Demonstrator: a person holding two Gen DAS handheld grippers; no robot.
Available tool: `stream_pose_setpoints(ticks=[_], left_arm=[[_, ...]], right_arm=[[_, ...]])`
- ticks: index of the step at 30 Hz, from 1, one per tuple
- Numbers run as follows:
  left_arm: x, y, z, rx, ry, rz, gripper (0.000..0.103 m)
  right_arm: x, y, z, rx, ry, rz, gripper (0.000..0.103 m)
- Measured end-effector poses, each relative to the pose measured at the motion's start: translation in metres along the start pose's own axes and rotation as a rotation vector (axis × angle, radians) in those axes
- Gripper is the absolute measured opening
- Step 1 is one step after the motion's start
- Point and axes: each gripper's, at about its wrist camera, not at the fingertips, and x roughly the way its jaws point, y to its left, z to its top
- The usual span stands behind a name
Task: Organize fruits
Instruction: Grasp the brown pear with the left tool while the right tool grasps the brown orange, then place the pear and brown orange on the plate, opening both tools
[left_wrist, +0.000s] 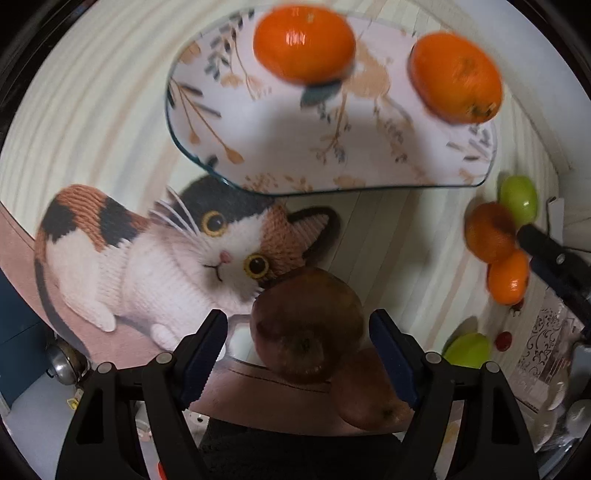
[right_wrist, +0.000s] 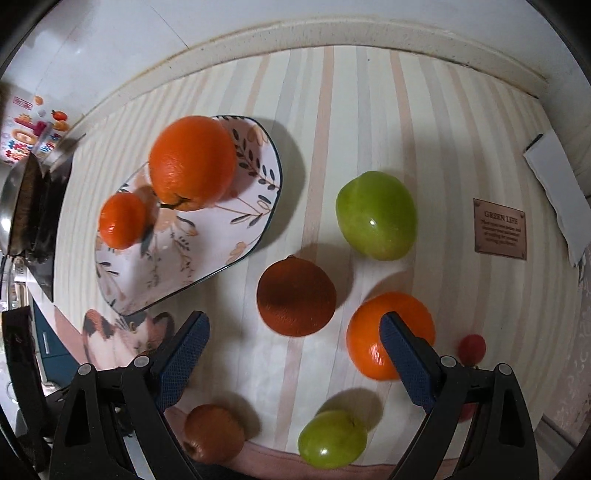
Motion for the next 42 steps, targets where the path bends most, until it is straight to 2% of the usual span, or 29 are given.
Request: stream_pose_setpoints(ticks=[6,11,13,15,19,25,28,32,38,42], left_arm=[[0.02,-0.005,-0.001,-0.01,0.036,-0.003,0.078],[0.028,-0.011,-0.004,-0.01,0.031,0.003,0.078],[0.029,-0.013,-0.006,-0.01,0.016,0.011,0.075],[0.025,-0.014,-0.009,0.0,-0.004,0.004,0.064],[0.024,-0.021,-0.013,0.015,-0.019,0.02,0.064],[0.022,-0.037,-0.019,0.026,-0.044,0.037,0.064],[0.009,-0.041,-0.023,0.027,-0.062,0.034,0.064],[-0.023,-0.037,-0.027,0.011,-0.11,-0.008,0.064],[-0.075,-0.016,-0.001,-0.033,-0.203,-0.041,0.064],[-0.088,0.008,0.05,-0.048,-0.231,0.0,0.064]], right_arm=[[0.015,0.004,0.01,-0.02,0.016,-0.008,0.095],[0.024,0.015,0.01,-0.065,0.049,-0.009,0.088],[0.029,0.02,0.009,-0.077,0.059,-0.014,0.081],[0.038,0.023,0.009,-0.091,0.076,-0.028,0.074],[0.046,0.026,0.007,-0.124,0.06,-0.065,0.059],[0.042,0.034,-0.001,-0.165,0.02,-0.068,0.058],[0.033,0.043,-0.005,-0.163,0.0,-0.036,0.058],[0.014,0.066,-0.01,-0.179,-0.033,0.03,0.058],[0.009,0.111,-0.01,-0.23,-0.036,0.13,0.058],[0.028,0.141,-0.006,-0.252,-0.01,0.165,0.058]])
